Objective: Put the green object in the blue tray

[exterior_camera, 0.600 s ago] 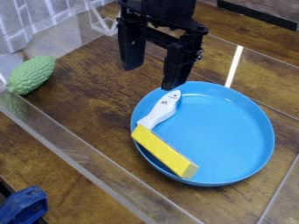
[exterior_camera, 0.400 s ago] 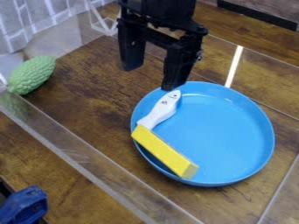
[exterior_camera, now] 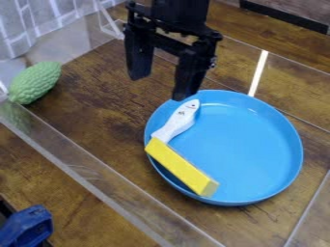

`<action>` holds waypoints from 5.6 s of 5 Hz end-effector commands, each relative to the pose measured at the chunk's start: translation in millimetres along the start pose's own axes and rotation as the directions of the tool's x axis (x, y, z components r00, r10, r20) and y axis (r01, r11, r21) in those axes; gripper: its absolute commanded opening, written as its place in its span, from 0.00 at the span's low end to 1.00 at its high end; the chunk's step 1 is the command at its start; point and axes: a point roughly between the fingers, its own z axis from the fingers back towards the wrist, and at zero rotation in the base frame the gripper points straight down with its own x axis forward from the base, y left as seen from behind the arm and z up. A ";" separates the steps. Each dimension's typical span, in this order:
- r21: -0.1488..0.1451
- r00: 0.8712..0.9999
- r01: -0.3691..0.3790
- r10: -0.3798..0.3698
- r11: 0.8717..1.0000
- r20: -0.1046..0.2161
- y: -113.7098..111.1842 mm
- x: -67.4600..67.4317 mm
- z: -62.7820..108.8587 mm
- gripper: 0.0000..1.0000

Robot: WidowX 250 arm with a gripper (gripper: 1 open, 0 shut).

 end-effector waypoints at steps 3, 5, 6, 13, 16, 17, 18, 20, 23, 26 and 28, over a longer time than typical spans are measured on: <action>0.005 1.000 -0.013 0.013 1.000 0.009 33.2 5.2 -4.8 1.00; 0.012 0.999 0.052 -0.052 0.999 -0.008 57.8 3.4 -4.7 1.00; 0.013 0.996 0.083 -0.083 0.996 -0.016 68.5 3.4 -5.0 1.00; 0.022 0.995 0.094 -0.095 0.995 0.007 146.9 0.5 -39.1 1.00; 0.032 0.989 0.147 -0.148 0.989 0.030 179.0 24.3 -45.8 1.00; 0.035 0.988 0.146 -0.147 0.989 0.040 185.6 23.6 -52.7 1.00; 0.035 0.990 0.138 -0.139 0.990 0.036 187.3 27.0 -57.5 1.00; 0.031 0.997 0.067 -0.068 0.997 0.030 190.8 36.3 -71.4 1.00; 0.027 0.998 -0.060 0.059 0.998 0.026 183.3 51.8 -86.2 1.00; 0.055 0.999 -0.033 0.032 0.998 0.019 178.3 40.5 -85.5 1.00; 0.063 0.991 -0.132 0.131 0.989 0.013 179.8 37.0 -88.8 1.00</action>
